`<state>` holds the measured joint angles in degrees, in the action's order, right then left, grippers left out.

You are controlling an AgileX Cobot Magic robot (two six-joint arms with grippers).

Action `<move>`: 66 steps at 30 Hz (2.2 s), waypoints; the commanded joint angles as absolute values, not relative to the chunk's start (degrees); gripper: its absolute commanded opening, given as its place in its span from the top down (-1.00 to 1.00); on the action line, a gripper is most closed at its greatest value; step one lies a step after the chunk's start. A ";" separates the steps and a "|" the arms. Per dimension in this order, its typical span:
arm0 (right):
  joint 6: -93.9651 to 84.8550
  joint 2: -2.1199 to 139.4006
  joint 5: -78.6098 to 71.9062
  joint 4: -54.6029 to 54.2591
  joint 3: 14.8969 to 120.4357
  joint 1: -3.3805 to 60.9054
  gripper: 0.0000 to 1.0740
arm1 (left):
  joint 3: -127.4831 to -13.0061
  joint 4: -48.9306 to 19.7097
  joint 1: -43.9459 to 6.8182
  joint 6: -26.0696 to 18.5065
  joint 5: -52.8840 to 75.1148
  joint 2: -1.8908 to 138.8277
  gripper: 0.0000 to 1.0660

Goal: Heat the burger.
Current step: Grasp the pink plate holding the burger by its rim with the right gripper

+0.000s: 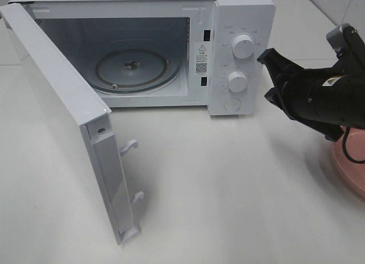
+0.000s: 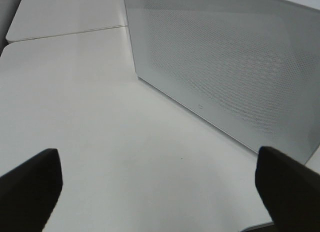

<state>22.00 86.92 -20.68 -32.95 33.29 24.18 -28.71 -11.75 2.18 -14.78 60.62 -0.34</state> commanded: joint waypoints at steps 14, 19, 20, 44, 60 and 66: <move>-1.03 80.56 17.48 -15.99 36.61 14.73 0.84 | -28.53 -11.97 2.06 -14.67 59.93 -1.66 -0.83; 0.34 80.56 30.31 -5.79 41.60 14.73 0.75 | -28.53 -11.97 2.06 -14.67 59.93 -1.66 -0.83; 0.34 80.56 30.31 -5.79 41.60 14.73 0.75 | -28.53 -11.97 2.06 -14.67 59.93 -1.66 -0.83; 4.01 80.56 56.61 14.21 56.84 14.09 -0.56 | -28.53 -11.97 2.06 -14.67 59.93 -1.66 -0.83; 3.44 81.19 53.80 14.44 56.67 12.15 -0.71 | -28.53 -11.97 2.06 -14.67 59.93 -1.66 -0.83; 3.50 84.45 53.00 14.09 55.92 8.94 -0.56 | -28.53 -11.97 2.06 -14.67 59.93 -1.66 -0.83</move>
<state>3.27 84.05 53.40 13.87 56.32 9.45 -28.71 -11.75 2.18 -14.78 60.62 -0.34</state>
